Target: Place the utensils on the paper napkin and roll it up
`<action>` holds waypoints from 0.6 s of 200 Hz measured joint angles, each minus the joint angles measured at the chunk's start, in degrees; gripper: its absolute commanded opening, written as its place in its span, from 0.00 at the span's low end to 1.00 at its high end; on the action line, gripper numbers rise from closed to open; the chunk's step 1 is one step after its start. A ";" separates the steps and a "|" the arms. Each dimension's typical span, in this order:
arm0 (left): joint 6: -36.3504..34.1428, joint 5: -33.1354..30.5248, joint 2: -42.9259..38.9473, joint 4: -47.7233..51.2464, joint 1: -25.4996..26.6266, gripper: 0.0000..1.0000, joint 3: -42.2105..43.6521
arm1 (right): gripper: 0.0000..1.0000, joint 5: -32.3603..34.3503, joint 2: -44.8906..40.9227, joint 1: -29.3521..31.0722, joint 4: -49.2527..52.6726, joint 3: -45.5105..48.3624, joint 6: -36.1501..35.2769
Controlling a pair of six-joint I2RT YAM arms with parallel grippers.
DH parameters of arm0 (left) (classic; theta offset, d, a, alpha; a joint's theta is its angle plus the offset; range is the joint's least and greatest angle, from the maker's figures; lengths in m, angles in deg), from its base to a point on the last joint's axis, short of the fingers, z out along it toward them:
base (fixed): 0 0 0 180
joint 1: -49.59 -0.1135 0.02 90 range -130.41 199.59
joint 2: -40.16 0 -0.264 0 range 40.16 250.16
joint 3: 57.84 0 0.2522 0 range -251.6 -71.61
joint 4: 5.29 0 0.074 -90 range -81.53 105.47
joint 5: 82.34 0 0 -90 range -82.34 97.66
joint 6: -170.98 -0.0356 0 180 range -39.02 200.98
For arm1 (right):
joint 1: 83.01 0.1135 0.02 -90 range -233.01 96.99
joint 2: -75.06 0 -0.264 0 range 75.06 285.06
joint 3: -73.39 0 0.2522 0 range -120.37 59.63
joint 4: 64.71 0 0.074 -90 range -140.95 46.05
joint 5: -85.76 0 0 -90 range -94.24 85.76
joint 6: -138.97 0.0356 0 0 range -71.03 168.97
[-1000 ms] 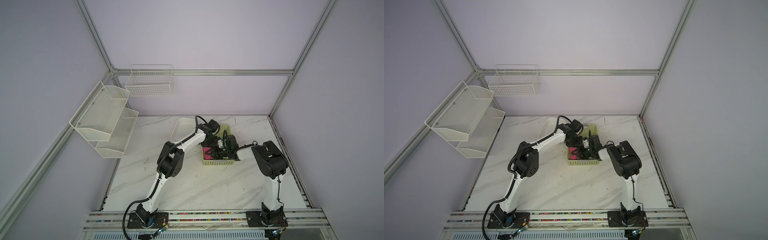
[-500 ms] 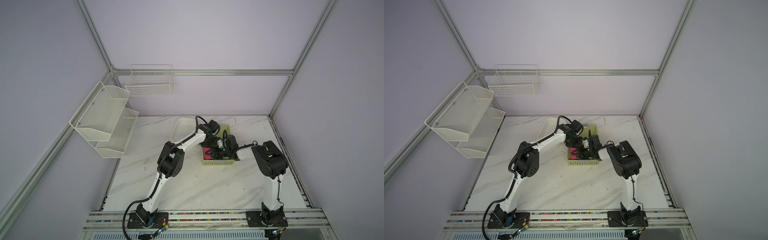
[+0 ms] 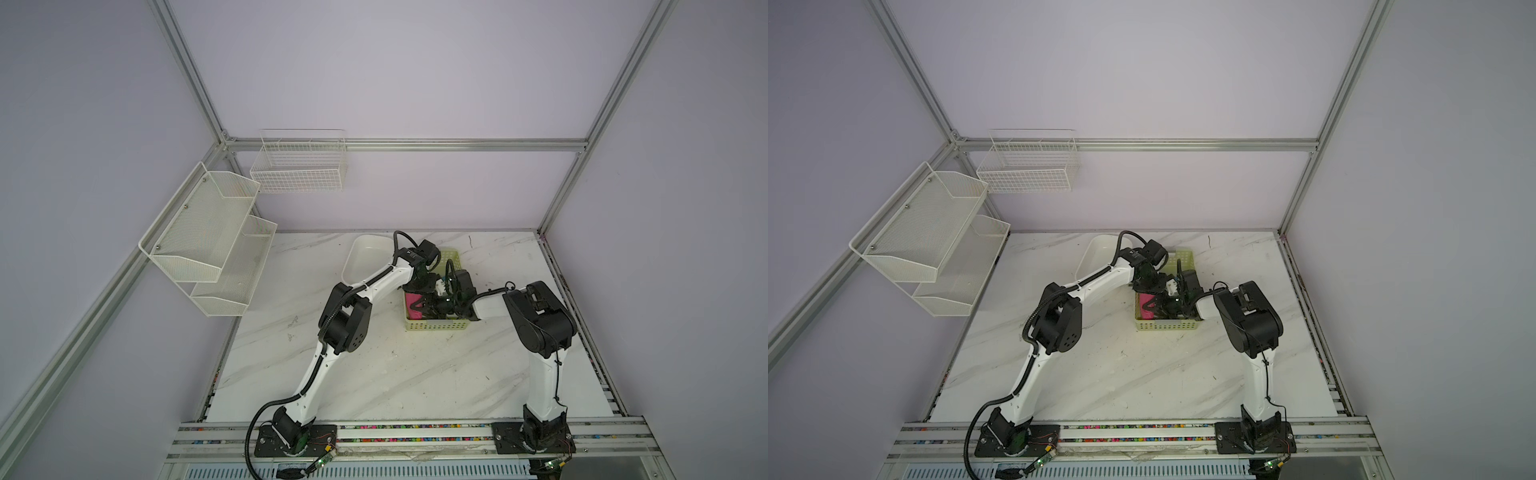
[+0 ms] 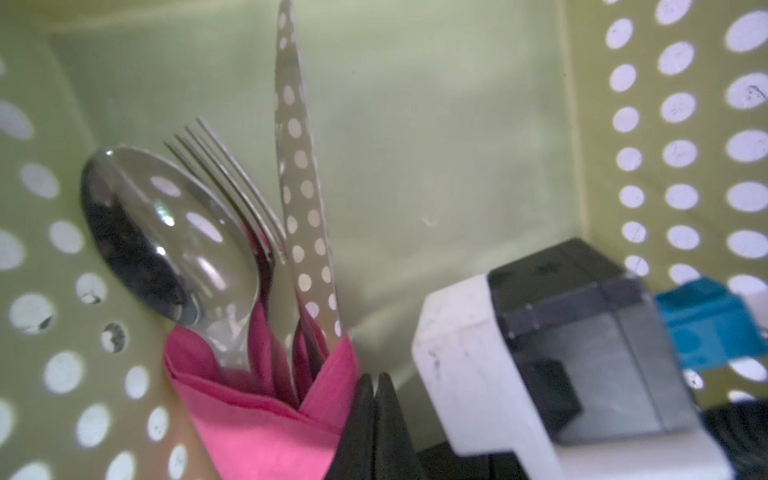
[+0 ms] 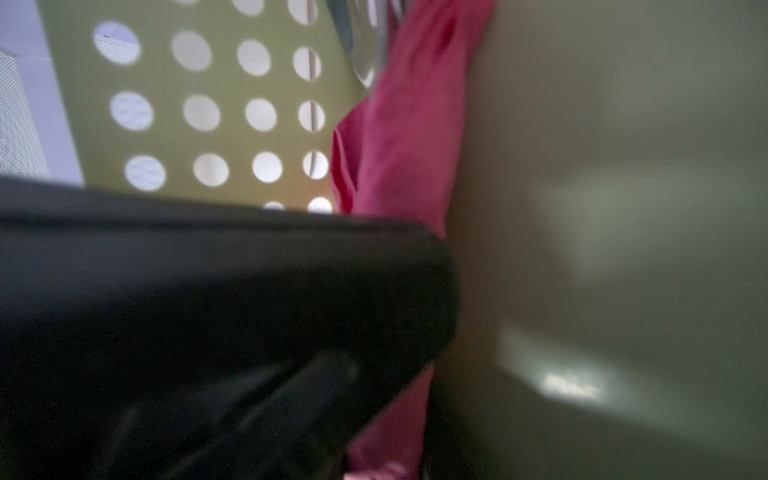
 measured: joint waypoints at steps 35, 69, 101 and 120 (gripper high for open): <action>-0.42 0.02 0.02 0.22 -0.02 0.00 0.00 | 0.17 0.83 -0.76 0.20 1.44 0.00 -0.59; -0.85 0.85 0.02 0.42 -0.11 0.00 0.00 | 0.22 2.21 -1.60 0.31 3.48 0.00 -1.25; -1.07 1.51 0.07 0.35 -0.17 0.00 0.00 | 0.29 4.39 -2.89 0.33 5.55 0.15 -1.25; -1.22 1.66 0.24 0.74 -0.31 0.00 0.00 | 0.32 5.44 -3.76 0.33 7.28 0.24 -1.09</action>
